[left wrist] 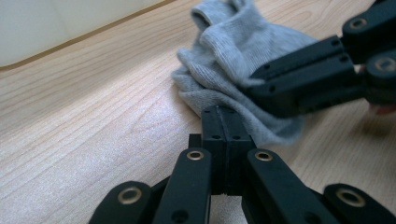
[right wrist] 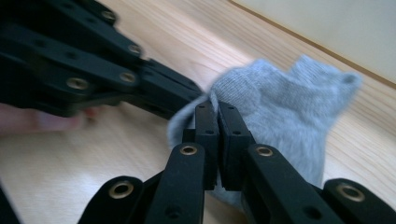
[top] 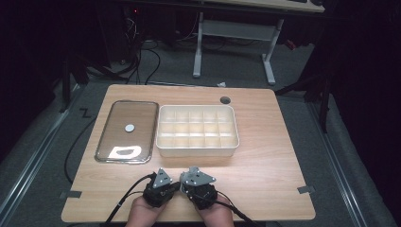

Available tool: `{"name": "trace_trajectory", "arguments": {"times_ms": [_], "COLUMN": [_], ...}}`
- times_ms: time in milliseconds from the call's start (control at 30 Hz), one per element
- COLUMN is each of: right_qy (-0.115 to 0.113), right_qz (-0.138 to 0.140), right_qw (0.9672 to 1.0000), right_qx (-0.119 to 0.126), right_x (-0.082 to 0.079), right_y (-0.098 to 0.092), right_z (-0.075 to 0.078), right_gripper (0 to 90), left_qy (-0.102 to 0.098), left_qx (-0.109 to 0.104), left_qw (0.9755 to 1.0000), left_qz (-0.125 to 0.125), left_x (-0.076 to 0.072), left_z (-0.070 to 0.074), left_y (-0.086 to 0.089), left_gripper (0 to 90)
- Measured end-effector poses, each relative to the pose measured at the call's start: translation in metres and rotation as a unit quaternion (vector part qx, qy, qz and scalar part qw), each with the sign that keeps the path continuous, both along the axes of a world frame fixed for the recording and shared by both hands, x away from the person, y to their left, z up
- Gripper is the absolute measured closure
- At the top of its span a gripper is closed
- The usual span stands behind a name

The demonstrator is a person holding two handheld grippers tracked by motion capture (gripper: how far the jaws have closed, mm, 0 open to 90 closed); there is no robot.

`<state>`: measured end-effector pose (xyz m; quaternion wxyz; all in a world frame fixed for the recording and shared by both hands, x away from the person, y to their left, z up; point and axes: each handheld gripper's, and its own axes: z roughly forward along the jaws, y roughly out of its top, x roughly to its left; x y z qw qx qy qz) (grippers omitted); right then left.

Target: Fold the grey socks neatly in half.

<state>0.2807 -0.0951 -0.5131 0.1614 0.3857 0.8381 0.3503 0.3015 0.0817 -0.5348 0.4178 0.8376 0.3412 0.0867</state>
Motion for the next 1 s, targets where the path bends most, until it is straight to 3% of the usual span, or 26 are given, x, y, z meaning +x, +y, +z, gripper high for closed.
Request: {"name": "trace_trajectory", "arguments": {"times_ms": [100,233,300,367,533,733,767,867,1000], "right_qy": [-0.003,-0.014,-0.004,-0.001,-0.003,0.003,0.001,0.004,-0.012], "right_qz": [0.012,0.000,-0.007,-0.010,-0.006,0.011,0.019,0.020,0.023], "right_qw": [0.9999,0.9999,0.9999,0.9999,0.9998,0.9996,0.9992,0.9993,0.9983], "right_qx": [0.008,0.000,-0.006,0.013,0.017,0.024,0.035,0.032,0.053], "right_x": [-0.003,-0.005,-0.003,-0.003,-0.003,-0.003,-0.005,-0.006,-0.014], "right_y": [0.005,0.004,0.002,-0.001,-0.001,-0.001,-0.002,-0.003,-0.011], "right_z": [0.001,0.001,-0.006,-0.010,-0.010,-0.007,-0.006,-0.004,0.008], "right_gripper": [88.6,88.5,88.3,88.1,85.2,81.6,75.6,72.9,67.9], "left_qy": [0.001,0.004,0.005,0.009,0.007,0.005,0.003,0.002,0.001], "left_qx": [0.000,-0.003,-0.004,-0.009,-0.006,-0.005,-0.003,-0.003,-0.002], "left_qw": [1.0000,1.0000,1.0000,0.9999,1.0000,1.0000,1.0000,1.0000,1.0000], "left_qz": [-0.002,-0.002,-0.001,0.002,0.001,0.003,0.003,0.003,0.005], "left_x": [0.000,0.000,0.000,0.001,0.001,0.001,0.001,0.001,0.000], "left_z": [0.000,0.000,0.000,0.000,0.000,0.000,0.000,0.000,0.000], "left_y": [0.000,0.001,0.001,0.003,0.002,0.002,0.002,0.002,0.001], "left_gripper": [90.0,89.9,88.7,87.7,90.0,89.9,89.2,87.7,86.9]}}
